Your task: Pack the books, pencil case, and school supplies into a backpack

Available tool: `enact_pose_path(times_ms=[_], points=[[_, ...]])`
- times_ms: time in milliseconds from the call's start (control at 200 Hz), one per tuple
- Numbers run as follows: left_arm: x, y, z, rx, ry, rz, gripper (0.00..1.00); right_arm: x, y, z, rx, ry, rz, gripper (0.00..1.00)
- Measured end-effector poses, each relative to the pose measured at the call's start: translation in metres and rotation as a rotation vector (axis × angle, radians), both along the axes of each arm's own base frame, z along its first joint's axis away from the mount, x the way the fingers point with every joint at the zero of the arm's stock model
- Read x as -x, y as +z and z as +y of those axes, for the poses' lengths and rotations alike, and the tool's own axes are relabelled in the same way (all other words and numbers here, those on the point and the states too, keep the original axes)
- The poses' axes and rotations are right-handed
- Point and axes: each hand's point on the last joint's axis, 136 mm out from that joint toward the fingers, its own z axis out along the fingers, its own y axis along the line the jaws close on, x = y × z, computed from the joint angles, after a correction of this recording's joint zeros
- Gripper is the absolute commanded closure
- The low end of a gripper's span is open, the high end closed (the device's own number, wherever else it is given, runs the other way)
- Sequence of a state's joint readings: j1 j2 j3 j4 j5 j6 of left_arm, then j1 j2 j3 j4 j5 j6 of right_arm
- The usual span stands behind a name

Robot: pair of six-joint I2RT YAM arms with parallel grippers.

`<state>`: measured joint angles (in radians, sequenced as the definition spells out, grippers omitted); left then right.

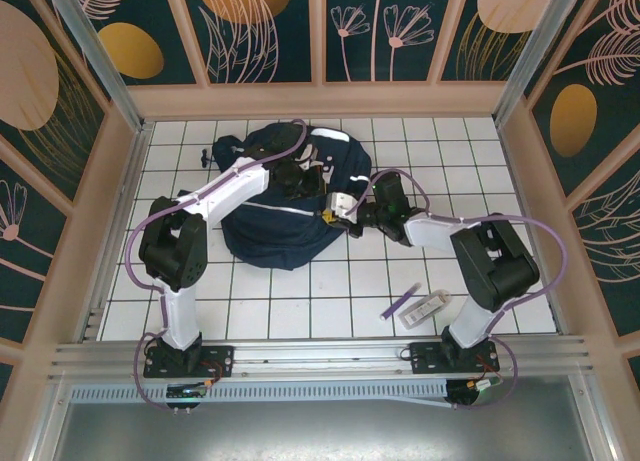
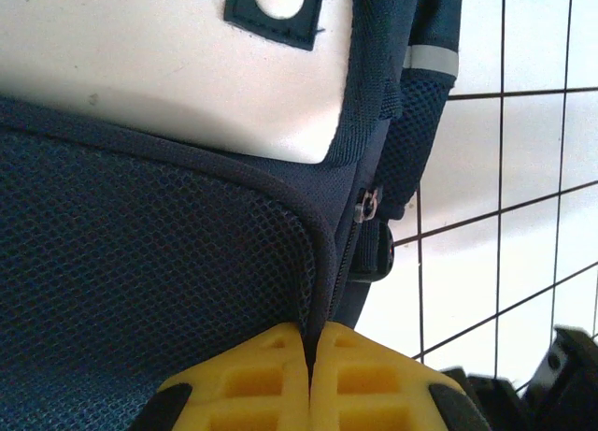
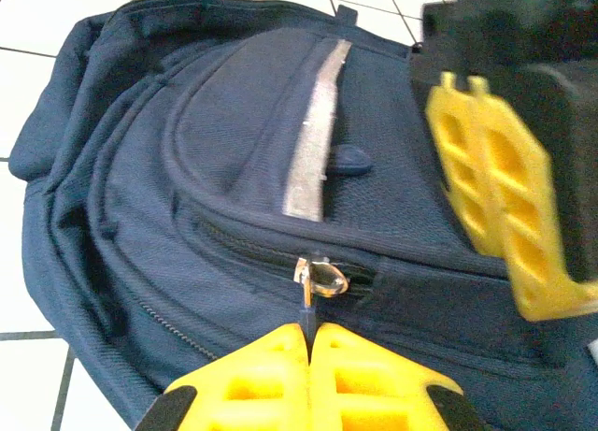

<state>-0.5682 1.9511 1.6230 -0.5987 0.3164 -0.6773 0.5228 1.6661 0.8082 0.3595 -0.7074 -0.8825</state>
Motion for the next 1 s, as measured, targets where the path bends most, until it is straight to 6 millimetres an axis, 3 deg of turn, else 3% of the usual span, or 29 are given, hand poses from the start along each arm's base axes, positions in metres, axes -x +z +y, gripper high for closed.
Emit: enact_pose_path(times_ms=[140, 270, 340, 425, 535, 616, 696, 826, 936, 1001], points=[[-0.003, 0.002, -0.002, 0.024, 0.048, 0.016, 1.00, 0.031, -0.001, 0.016, 0.028, 0.050, -0.006, 1.00], [-0.004, -0.001, -0.006, 0.046, 0.097, 0.049, 1.00, 0.047, -0.002, 0.033, 0.048, 0.076, -0.031, 1.00], [-0.006, -0.006, -0.009, 0.052, 0.117, 0.064, 1.00, 0.053, -0.001, 0.041, 0.042, 0.087, -0.038, 0.91], [-0.014, -0.008, -0.018, 0.075, 0.132, 0.059, 1.00, 0.068, 0.000, 0.056, 0.017, 0.135, -0.030, 0.71], [-0.029, -0.001, -0.031, 0.126, 0.146, 0.018, 1.00, 0.093, -0.001, 0.067, -0.019, 0.195, -0.009, 0.66], [-0.034, 0.003, -0.035, 0.149, 0.152, -0.001, 1.00, 0.097, -0.006, 0.056, -0.016, 0.189, 0.015, 0.65], [-0.036, 0.005, -0.036, 0.157, 0.156, -0.003, 1.00, 0.086, -0.003, 0.034, -0.023, 0.137, 0.023, 0.62], [-0.036, 0.005, -0.036, 0.161, 0.162, -0.001, 1.00, 0.053, 0.026, -0.017, -0.122, -0.048, -0.014, 0.57], [-0.036, 0.005, -0.037, 0.166, 0.166, -0.001, 1.00, 0.030, 0.053, -0.049, -0.239, -0.222, -0.040, 0.54], [-0.037, 0.007, -0.037, 0.169, 0.165, -0.004, 1.00, 0.013, 0.064, -0.060, -0.297, -0.353, -0.015, 0.71]])
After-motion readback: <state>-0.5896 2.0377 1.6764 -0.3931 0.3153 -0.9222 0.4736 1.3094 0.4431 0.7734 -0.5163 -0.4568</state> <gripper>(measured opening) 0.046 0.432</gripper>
